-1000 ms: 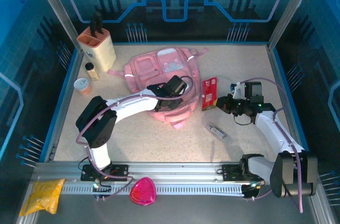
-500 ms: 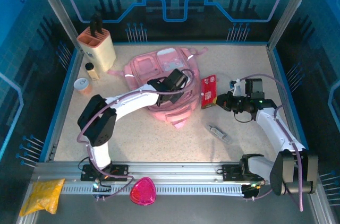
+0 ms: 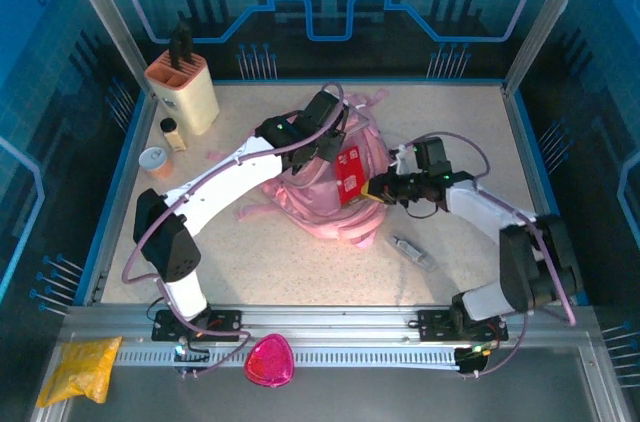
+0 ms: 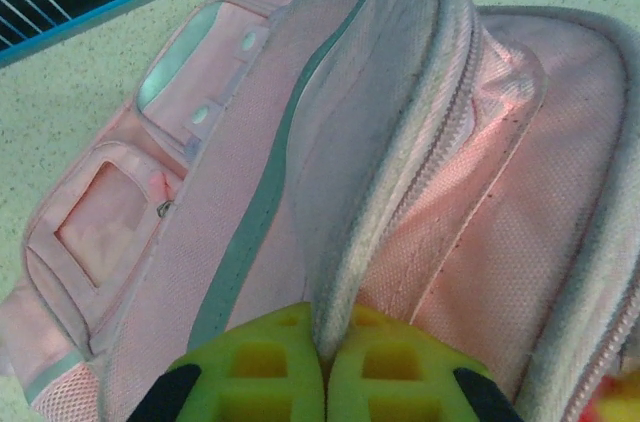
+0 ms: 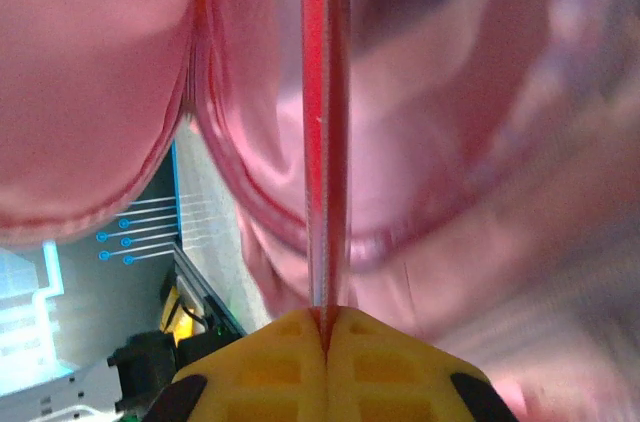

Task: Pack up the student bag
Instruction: Place the personal item in the student bag, then close the student bag at the center of the table.

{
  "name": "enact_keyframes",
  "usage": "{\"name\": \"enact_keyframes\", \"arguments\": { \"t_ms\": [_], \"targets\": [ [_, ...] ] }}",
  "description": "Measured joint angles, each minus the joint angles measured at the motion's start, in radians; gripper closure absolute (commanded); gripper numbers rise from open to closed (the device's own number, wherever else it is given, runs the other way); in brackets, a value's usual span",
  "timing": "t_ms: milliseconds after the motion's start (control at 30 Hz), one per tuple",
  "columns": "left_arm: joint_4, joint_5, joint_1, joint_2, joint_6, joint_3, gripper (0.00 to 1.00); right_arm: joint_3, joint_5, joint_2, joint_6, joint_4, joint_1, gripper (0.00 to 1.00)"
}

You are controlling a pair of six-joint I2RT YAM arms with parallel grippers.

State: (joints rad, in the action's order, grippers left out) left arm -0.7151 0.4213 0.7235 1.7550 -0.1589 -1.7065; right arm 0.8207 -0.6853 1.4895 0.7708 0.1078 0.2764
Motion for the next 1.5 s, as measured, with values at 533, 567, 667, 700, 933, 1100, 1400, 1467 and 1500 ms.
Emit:
{"name": "enact_keyframes", "arguments": {
  "t_ms": [533, 567, 667, 700, 933, 1100, 1400, 1467, 1500],
  "targets": [
    [-0.066, -0.049, 0.018, 0.067, -0.201, -0.085, 0.87, 0.217, 0.171, 0.185, -0.048, -0.038, 0.076, 0.54],
    [-0.066, -0.055, 0.018, 0.067, -0.208, -0.086, 0.8, 0.2, 0.182, 0.151, -0.057, -0.027, 0.075, 0.54],
    [-0.047, -0.092, 0.013, 0.065, -0.236, -0.084, 0.58, 0.126, 0.207, 0.008, -0.083, 0.008, 0.056, 0.52],
    [-0.023, -0.106, 0.012, 0.059, -0.245, -0.073, 0.56, 0.1, 0.215, -0.039, -0.091, 0.016, 0.043, 0.51],
    [0.154, -0.215, -0.047, -0.205, -0.365, 0.297, 0.43, -0.025, 0.317, -0.289, -0.172, 0.179, 0.011, 0.47],
    [0.261, -0.262, -0.167, -0.399, -0.48, 0.566, 0.42, -0.056, 0.351, -0.344, -0.21, 0.241, 0.05, 0.44],
    [0.4, -0.337, -0.316, -0.353, -0.634, 0.806, 0.43, -0.082, 0.372, -0.216, -0.199, 0.214, 0.229, 0.42],
    [0.429, -0.346, -0.327, -0.313, -0.65, 0.806, 0.45, -0.082, 0.38, -0.187, -0.192, 0.2, 0.248, 0.42],
    [0.445, -0.352, -0.331, -0.293, -0.656, 0.806, 0.46, -0.082, 0.384, -0.173, -0.19, 0.19, 0.253, 0.42]
  ]
}}
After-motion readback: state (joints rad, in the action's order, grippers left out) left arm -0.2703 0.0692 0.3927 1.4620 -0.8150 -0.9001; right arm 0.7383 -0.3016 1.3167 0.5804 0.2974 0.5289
